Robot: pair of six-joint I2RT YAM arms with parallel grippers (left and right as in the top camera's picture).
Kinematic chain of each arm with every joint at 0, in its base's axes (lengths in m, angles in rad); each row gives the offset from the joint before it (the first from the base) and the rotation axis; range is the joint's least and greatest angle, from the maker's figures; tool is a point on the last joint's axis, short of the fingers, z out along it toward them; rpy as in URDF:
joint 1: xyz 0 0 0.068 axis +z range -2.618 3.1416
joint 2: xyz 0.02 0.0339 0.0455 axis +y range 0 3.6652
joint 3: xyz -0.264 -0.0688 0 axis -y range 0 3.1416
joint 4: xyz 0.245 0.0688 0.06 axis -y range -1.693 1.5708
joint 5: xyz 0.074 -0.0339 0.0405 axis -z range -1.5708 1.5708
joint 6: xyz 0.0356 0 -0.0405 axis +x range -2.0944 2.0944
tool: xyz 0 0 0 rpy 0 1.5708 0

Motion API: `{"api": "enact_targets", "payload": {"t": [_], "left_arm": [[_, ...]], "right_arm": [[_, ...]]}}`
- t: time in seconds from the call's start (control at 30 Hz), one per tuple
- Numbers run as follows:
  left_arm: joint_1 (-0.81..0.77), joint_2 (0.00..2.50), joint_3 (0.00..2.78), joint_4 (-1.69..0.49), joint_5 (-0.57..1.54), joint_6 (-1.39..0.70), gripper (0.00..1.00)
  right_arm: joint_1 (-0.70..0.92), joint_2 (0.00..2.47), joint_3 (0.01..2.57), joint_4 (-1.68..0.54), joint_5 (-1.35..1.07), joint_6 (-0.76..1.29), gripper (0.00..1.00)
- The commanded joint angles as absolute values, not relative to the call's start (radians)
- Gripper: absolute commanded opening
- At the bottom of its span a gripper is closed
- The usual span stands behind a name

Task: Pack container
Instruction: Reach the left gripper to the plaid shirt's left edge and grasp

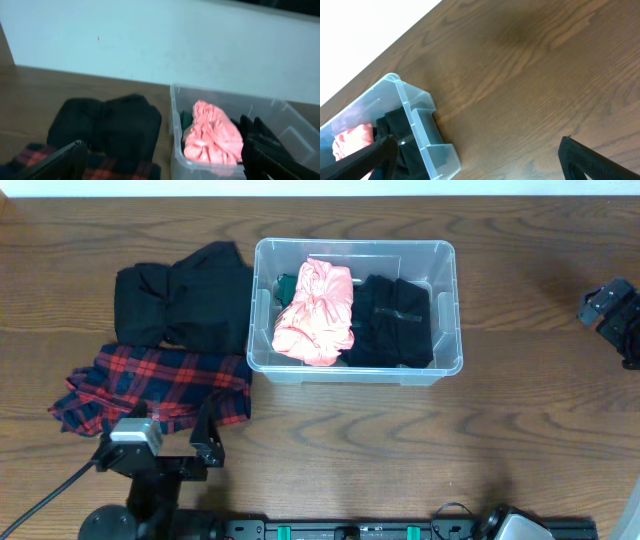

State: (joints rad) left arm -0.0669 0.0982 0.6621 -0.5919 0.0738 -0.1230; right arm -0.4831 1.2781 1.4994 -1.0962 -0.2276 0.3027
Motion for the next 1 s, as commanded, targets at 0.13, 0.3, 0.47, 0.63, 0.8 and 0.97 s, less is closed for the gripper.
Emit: {"api": "enact_targets", "payload": {"t": [0.13,0.3,0.47,0.63,0.8,0.97], "left_arm": [[-0.062,0.3,0.858,-0.843,-0.145,-0.179,0.98],[-0.062,0.702,1.119,-1.148,-0.223,-0.216,0.98],[0.01,1.034,1.285,-1.23,-0.232,-0.224,0.98],[0.281,1.258,1.302,-1.222,-0.031,-0.223,0.98],[0.622,1.405,1.3,-1.209,0.208,-0.205,0.98],[0.865,1.509,1.29,-1.156,0.346,-0.165,0.98]], "right_arm": [[-0.49,1.271,1.501,-1.097,-0.228,0.29,0.99],[-0.49,1.271,1.501,-1.097,-0.228,0.29,0.99],[-0.491,1.271,1.501,-1.097,-0.228,0.29,0.99],[-0.49,1.271,1.501,-1.097,-0.228,0.29,0.99],[-0.49,1.271,1.501,-1.097,-0.228,0.29,0.99],[-0.491,1.271,1.501,-1.097,-0.228,0.29,0.99]]}}
